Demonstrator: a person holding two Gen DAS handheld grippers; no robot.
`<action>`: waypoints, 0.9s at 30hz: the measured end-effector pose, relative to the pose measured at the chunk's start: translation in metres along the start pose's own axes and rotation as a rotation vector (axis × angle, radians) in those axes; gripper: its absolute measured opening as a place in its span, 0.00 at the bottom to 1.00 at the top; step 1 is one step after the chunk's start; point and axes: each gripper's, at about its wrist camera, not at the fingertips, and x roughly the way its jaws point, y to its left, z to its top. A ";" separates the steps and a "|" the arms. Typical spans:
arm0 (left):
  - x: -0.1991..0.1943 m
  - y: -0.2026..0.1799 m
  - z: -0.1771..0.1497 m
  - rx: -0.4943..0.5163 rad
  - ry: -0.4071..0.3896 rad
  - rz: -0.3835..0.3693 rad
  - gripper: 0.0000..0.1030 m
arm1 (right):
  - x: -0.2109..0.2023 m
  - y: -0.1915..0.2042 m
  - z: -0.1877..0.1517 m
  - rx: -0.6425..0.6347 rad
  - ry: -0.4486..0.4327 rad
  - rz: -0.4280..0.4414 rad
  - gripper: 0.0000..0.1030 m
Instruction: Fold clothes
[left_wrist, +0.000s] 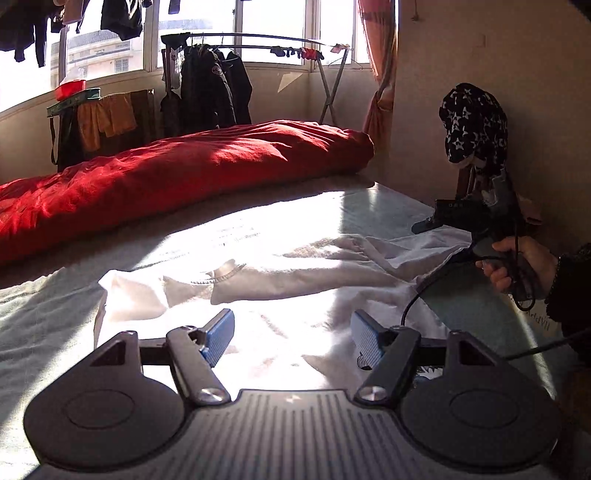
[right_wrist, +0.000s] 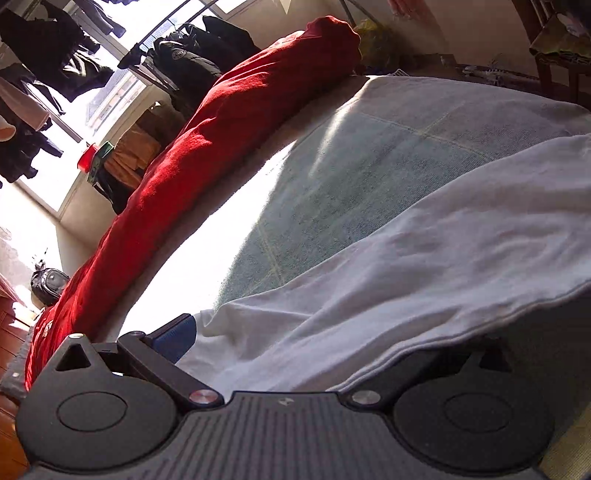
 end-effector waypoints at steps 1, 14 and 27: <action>0.001 0.002 0.006 -0.001 0.028 0.003 0.69 | -0.004 0.000 -0.001 0.007 0.031 -0.022 1.00; -0.047 0.060 0.087 -0.203 0.293 -0.052 0.68 | -0.098 0.167 -0.052 -0.093 0.387 -0.153 1.00; 0.007 0.059 0.095 -0.452 0.432 0.163 0.68 | -0.019 0.214 -0.043 -0.498 0.612 0.019 1.00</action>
